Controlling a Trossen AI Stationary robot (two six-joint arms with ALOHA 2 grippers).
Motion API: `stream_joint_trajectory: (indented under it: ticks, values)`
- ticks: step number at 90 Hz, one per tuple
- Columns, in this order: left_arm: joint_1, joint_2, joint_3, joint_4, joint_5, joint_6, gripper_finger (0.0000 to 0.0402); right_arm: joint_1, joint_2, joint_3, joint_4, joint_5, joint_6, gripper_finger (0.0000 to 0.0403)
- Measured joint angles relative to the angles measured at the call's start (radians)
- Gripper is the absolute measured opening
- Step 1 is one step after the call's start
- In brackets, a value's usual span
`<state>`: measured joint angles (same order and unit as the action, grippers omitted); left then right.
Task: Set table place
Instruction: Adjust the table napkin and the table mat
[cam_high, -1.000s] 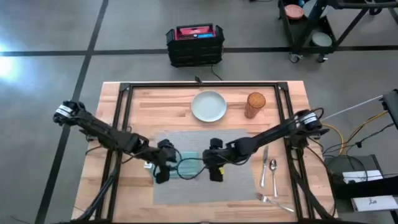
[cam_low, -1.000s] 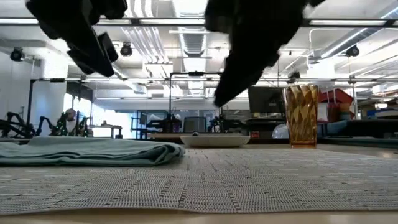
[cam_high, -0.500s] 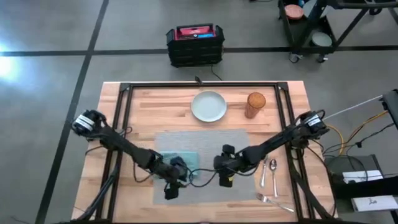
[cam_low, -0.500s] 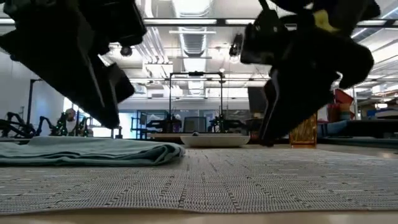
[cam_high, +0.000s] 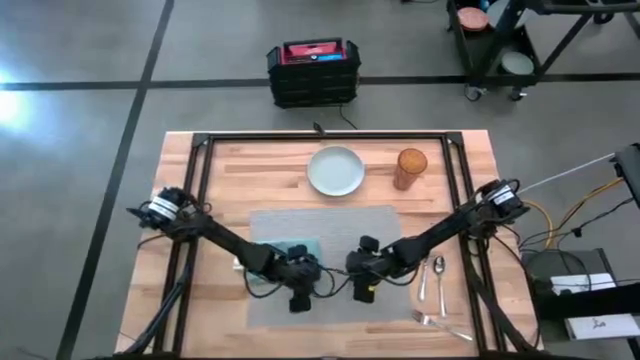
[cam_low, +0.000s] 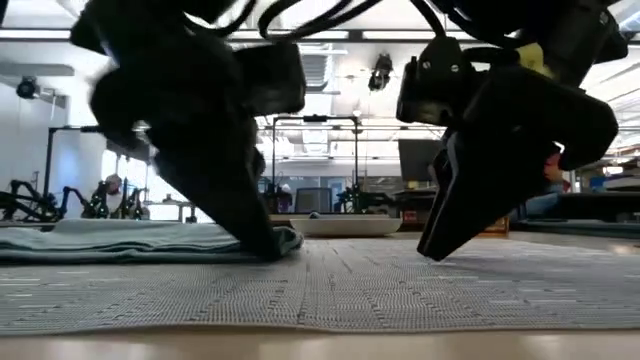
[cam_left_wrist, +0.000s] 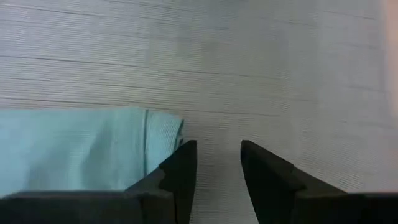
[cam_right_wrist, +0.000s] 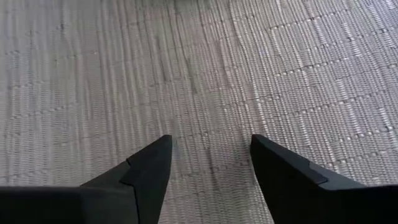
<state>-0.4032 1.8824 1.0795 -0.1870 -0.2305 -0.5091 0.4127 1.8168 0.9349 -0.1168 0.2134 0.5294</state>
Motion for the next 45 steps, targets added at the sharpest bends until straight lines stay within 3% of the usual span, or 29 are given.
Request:
stream_joint_trajectory:
  ticks: [26, 45]
  values:
    - [0.082, -0.002, 0.007, -0.034, -0.205, 0.003, 0.0113, 0.007, 0.0, -0.008, 0.008, 0.004, -0.006, 0.0211]
    - [0.159, -0.002, 0.006, -0.18, -0.295, -0.003, 0.0113, 0.015, 0.0, -0.009, 0.025, -0.005, -0.008, 0.0203]
